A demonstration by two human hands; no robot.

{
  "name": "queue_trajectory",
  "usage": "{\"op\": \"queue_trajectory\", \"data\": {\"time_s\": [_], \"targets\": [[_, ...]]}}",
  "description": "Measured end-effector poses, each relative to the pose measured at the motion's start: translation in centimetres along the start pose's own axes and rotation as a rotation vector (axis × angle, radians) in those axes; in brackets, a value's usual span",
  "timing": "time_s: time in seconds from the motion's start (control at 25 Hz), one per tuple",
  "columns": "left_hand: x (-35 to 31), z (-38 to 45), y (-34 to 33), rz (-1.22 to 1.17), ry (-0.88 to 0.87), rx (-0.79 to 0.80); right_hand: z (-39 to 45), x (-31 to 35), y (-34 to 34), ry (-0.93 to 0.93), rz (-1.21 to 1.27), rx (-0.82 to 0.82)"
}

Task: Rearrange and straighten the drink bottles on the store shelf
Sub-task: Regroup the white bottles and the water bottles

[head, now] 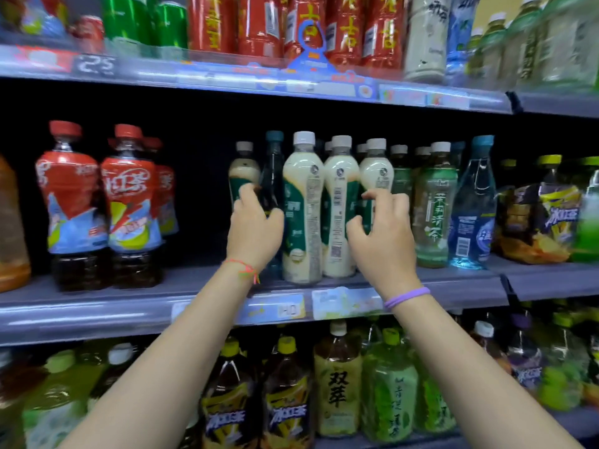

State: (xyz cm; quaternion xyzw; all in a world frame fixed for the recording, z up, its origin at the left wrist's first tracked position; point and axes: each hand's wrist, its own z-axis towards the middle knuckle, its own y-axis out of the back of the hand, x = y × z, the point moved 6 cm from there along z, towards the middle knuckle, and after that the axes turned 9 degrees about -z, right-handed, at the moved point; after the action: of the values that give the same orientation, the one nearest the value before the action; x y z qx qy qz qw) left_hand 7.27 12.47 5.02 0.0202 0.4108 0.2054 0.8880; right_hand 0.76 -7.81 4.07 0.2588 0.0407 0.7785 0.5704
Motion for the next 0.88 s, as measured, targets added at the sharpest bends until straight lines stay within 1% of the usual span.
{"op": "queue_trajectory", "data": {"time_s": [0.08,0.16,0.24,0.36,0.48,0.52,0.6,0.64,0.68,0.76,0.88], "targets": [[0.7,1.3,-1.0,0.009,0.121,-0.063,0.7,-1.5,0.0,0.070,0.083,0.069],[1.4,1.5,-1.5,0.052,0.198,-0.063,0.4,-2.2,-0.5,0.150,0.140,0.099],[1.7,0.7,-1.9,0.137,0.179,-0.075,0.2,-2.6,-0.8,0.178,0.141,0.081],[1.5,0.1,-1.7,0.227,0.132,-0.084,0.1,-2.0,-1.0,0.185,0.055,0.046],[1.3,-0.3,-0.4,0.277,0.152,-0.166,-0.6,0.1,-0.3,0.355,0.047,-0.020],[1.5,-0.5,0.1,0.308,0.156,-0.222,-0.7,0.7,-0.3,0.384,0.040,0.015],[1.7,-1.0,0.6,0.287,0.171,-0.292,-0.7,1.4,-1.4,0.347,-0.028,0.208],[1.6,-1.0,0.6,0.255,0.178,-0.289,-0.6,1.4,-2.0,0.304,-0.061,0.298],[1.6,-0.8,0.7,0.231,0.175,-0.276,-0.3,1.7,-2.4,0.266,-0.075,0.351],[1.2,-0.9,1.4,0.238,0.136,-0.286,-0.1,2.4,-3.1,0.225,-0.072,0.421],[-0.2,-3.0,3.4,0.216,-0.015,-0.423,-0.5,3.4,-4.6,0.206,-0.053,0.496]]}}
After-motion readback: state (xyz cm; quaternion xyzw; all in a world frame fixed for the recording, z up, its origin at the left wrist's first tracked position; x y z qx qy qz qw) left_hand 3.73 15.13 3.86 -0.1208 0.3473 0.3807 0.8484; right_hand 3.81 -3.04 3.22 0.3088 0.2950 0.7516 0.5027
